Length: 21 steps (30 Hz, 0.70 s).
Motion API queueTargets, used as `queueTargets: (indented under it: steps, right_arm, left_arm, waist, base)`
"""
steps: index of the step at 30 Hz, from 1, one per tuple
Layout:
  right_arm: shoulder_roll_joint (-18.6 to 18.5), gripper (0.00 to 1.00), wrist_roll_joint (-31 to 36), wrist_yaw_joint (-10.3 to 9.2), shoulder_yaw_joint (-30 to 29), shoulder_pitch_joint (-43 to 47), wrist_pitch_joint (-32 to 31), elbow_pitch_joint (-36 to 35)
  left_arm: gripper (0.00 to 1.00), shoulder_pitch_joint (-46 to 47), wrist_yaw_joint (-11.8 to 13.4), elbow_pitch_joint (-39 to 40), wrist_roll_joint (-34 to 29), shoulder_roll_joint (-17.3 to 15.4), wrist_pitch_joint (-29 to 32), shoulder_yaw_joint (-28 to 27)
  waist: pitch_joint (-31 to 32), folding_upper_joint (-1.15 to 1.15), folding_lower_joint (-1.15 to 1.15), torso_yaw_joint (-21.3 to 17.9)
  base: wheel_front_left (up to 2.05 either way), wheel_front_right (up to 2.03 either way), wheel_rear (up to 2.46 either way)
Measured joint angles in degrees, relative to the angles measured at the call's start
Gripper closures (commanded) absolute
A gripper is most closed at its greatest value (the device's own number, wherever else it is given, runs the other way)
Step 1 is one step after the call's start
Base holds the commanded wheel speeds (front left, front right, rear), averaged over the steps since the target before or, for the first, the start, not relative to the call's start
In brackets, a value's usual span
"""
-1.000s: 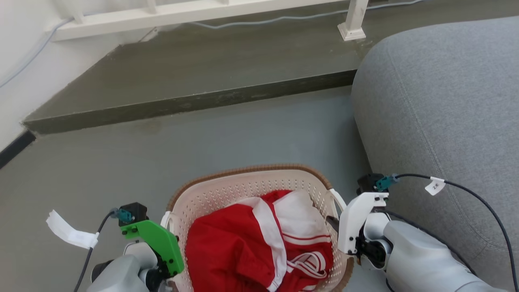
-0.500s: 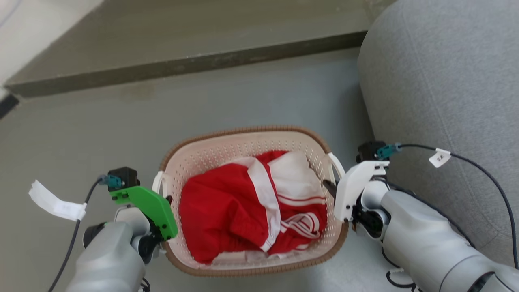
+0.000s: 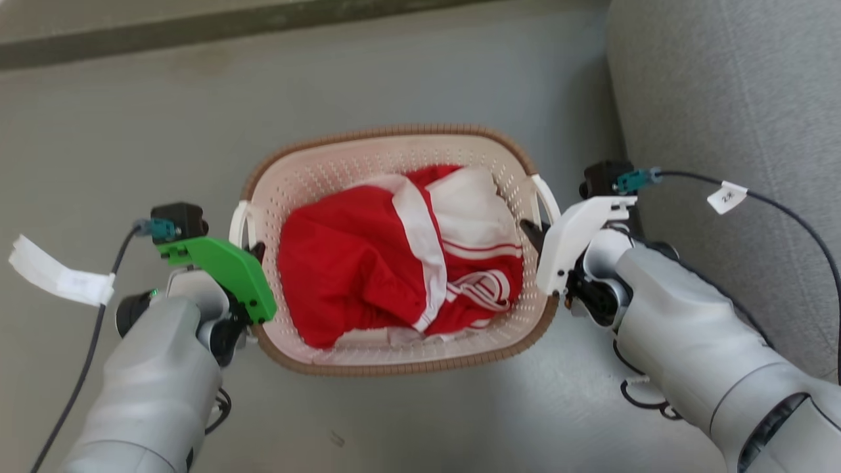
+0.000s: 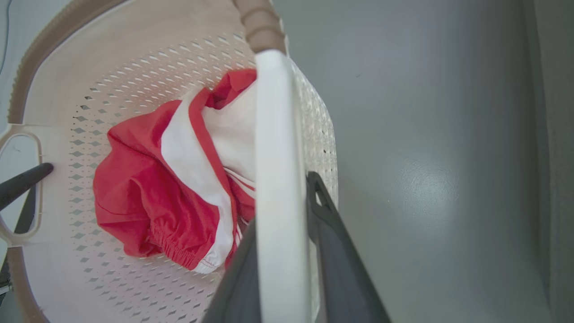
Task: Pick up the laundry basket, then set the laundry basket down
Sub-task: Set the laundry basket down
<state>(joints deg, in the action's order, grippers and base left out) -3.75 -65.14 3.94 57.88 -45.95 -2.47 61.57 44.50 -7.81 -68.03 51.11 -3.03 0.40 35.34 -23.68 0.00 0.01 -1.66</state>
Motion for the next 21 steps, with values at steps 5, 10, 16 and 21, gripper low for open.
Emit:
queueTargets:
  steps: [5, 10, 16, 21]
  right_arm:
    - [-0.1, 1.0, 0.6, -0.51, 0.2, -2.5, 0.7, 0.0]
    - [-0.1, 1.0, 1.3, -1.03, 0.2, -5.1, 2.0, 0.1]
    - [-0.3, 1.0, 1.7, -1.55, -0.2, -8.5, 3.9, 0.2]
    - [-0.3, 1.0, 1.7, -1.64, -0.8, -11.0, 5.2, 0.7]
  left_arm:
    - [1.0, 1.9, 0.0, 0.5, -0.6, -0.3, -0.7, 0.0]
    - [1.0, 4.0, 0.0, 0.9, -0.9, -0.5, -2.0, -0.2]
    - [1.0, 7.0, 0.0, 2.0, -0.9, -0.9, -4.0, -0.4]
    - [1.0, 9.6, 0.0, 2.8, -1.5, -1.0, -5.2, -0.3]
  waist:
    - [-3.7, 0.0, 0.0, 0.4]
    - [-7.4, 0.0, 0.0, 0.9]
    - [-12.7, 0.0, 0.0, 1.6]
    - [-16.5, 0.0, 0.0, 2.0]
  base:
    - [0.0, 0.0, 0.0]
    - [0.0, 0.0, 0.0]
    - [0.0, 0.0, 0.0]
    - [0.0, 0.0, 0.0]
